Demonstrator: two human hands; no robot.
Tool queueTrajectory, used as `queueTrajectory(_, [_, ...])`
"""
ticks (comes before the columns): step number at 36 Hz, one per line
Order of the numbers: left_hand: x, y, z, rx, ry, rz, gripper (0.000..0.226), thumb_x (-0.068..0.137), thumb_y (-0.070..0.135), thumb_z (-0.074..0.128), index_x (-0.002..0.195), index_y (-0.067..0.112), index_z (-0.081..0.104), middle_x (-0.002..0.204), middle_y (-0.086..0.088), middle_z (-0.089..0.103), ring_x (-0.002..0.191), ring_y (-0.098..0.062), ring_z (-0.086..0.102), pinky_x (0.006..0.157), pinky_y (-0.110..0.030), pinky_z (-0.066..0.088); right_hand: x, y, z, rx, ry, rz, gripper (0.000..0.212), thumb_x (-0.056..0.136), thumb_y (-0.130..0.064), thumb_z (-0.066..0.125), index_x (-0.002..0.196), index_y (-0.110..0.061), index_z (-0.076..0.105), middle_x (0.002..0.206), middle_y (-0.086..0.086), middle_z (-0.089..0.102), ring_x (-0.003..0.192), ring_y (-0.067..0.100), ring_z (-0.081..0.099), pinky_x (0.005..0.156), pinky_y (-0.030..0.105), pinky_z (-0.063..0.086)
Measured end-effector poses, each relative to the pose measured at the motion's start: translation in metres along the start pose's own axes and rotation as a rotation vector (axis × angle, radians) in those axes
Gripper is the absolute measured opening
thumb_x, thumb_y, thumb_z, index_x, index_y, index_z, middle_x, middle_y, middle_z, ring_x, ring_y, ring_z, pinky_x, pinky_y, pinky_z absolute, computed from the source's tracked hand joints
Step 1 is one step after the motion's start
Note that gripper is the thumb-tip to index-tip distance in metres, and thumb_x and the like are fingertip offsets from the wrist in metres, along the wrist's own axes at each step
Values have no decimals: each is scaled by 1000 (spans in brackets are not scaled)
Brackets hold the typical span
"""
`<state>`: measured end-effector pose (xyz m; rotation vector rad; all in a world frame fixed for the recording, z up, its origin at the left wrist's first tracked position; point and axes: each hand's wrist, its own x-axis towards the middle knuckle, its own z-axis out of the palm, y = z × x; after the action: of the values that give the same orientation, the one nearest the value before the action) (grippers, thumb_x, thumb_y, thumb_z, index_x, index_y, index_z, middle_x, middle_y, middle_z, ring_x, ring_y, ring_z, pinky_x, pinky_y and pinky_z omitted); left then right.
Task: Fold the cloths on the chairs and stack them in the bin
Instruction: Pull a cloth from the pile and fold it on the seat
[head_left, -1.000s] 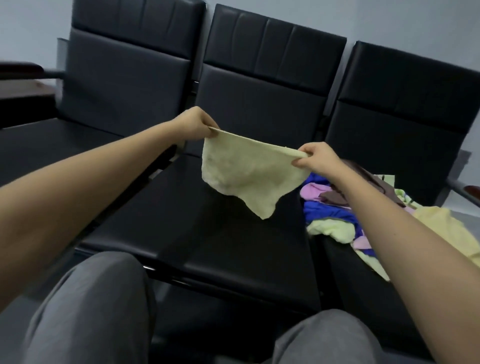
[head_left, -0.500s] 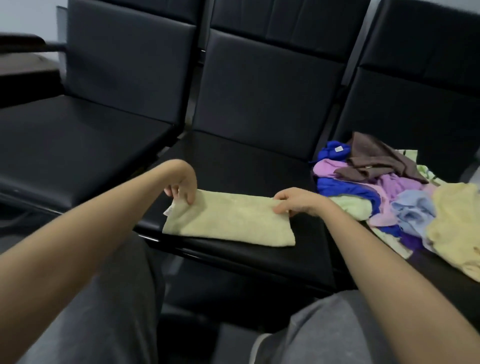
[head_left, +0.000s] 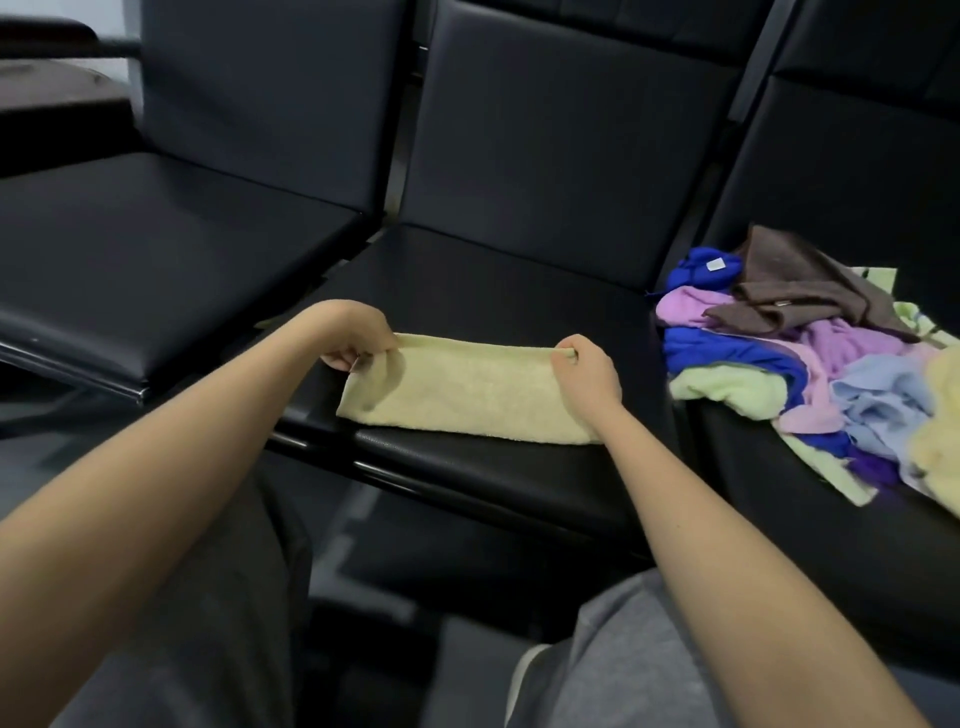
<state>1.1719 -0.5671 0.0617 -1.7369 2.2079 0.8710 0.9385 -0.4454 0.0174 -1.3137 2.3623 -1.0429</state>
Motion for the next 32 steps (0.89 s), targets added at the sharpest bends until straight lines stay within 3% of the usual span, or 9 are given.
queueTrajectory(5, [-1,6,5,89,94,25,22,94,19,40,87,5,55,65,-5,53,55,-17,48,50,-24,40,1,-8,2,-137,-11,-40,23,96,-16,36,110,-19,54,99,-2,59,87,20,55,69,32,40])
queueTrajectory(9, [-2,11,18,440,449,8,43,92,23,46,130,6,33,109,-11,60,98,-28,57,74,-32,37,-1,-9,4,-296,-100,-64,38,98,-16,37,136,-15,38,136,4,42,94,23,54,73,33,41])
queueTrajectory(12, [5,23,21,554,702,339,48,89,20,49,135,17,36,127,-10,53,117,-30,47,92,-37,35,-1,-12,4,-288,-96,-69,44,99,-19,37,142,-14,29,140,7,33,97,25,53,75,35,43])
queueTrajectory(14, [5,32,25,403,551,723,49,88,27,46,137,24,44,134,-3,52,125,-25,44,100,-35,33,-2,-15,2,-224,-71,-66,43,99,-19,39,141,-14,31,140,8,30,109,27,50,84,36,44])
queueTrajectory(16, [1,38,36,403,240,881,50,94,39,38,143,31,39,148,4,38,140,-18,29,112,-34,20,-2,-18,-2,-209,-42,-84,43,98,-18,41,140,-13,34,139,10,29,118,27,44,96,38,41])
queueTrajectory(18, [6,37,50,506,42,820,47,102,43,27,148,41,20,159,11,12,147,-11,2,117,-38,-2,-2,-21,-6,-256,-25,-122,43,97,-17,42,139,-13,35,139,10,30,123,27,40,104,37,34])
queueTrajectory(20, [16,35,56,460,17,740,46,102,46,18,147,48,8,159,13,-2,146,-8,-9,117,-40,-9,-2,-24,-9,-305,-14,-177,43,97,-16,42,139,-13,36,139,10,31,125,27,38,106,36,30])
queueTrajectory(28, [32,59,67,110,282,250,53,99,41,18,151,35,12,160,-3,0,147,-21,-5,115,-52,-6,-8,-31,-14,-353,-105,-312,42,91,-11,45,133,-16,44,137,9,36,123,28,38,104,37,31])
queueTrajectory(32, [22,74,48,-421,27,167,58,98,34,38,152,26,16,157,-11,13,143,-28,16,117,-44,17,-11,-32,-9,-402,-424,-309,52,88,-12,49,137,-25,38,143,6,26,127,27,32,106,38,29])
